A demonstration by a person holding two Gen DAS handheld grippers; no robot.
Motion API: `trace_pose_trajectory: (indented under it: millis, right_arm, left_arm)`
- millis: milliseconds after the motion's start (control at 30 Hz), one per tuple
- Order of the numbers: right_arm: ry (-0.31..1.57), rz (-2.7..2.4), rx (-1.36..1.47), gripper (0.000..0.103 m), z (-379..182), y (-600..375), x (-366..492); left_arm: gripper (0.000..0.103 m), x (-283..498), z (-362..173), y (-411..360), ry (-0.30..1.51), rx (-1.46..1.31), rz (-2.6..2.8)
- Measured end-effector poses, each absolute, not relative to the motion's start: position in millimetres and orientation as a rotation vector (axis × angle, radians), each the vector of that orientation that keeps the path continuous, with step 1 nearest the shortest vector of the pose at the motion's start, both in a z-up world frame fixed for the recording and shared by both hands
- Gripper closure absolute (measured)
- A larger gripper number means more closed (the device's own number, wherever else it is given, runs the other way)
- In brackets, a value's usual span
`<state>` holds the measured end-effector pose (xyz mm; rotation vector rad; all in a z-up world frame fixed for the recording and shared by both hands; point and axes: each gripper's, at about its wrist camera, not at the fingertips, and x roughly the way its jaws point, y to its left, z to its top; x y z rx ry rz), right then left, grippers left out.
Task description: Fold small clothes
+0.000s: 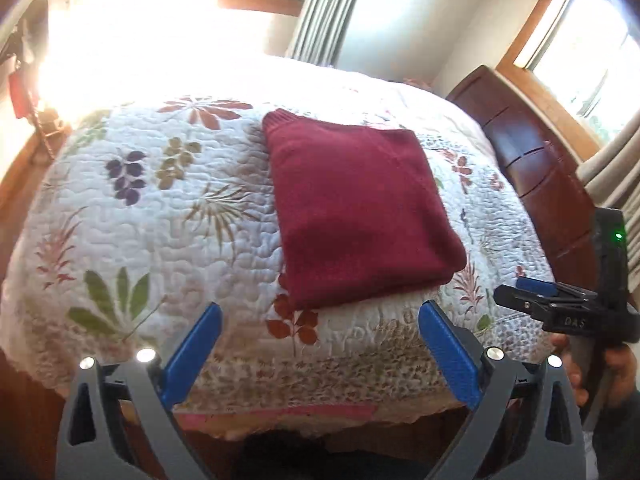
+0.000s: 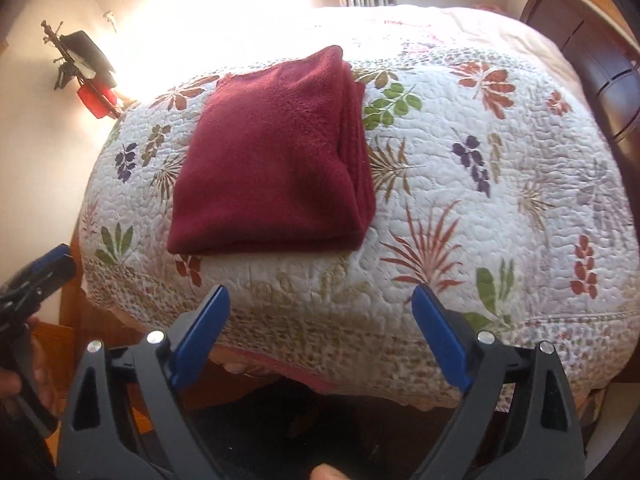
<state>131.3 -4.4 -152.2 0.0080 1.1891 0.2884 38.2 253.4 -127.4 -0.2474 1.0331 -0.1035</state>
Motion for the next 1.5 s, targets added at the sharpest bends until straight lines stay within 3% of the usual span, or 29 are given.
trace_pose_trajectory:
  millis: [133,233,300,400,733,1500]
  right_arm:
    - [0.995,0.188,-0.045,0.011,-78,-14,86]
    - [0.797,0.179,-0.023,0.003,-7,-23,39]
    - [0.739,0.232,0.010,0.003,13,-27,19]
    - [0.809,0.245,-0.036,0.003,10,-18,9]
    - [0.797,0.228,-0.062,0.003,19,-4,-34]
    - [0.795,0.220,-0.073,0.003,24,-4,-49]
  left_arm:
    - [0.004,0,-63,243,0.976,-0.218,-0.113]
    - [0.004,-31,-11,228,0.913,-0.190,-0.140]
    - [0.004,-52,8,222,0.866,-0.147,-0.116]
    - [0.004,-68,14,218,0.895,-0.134,-0.089]
    - [0.004,-110,26,222,0.879,-0.188,-0.044]
    - [0.004,-121,23,213,0.886,-0.191,-0.055]
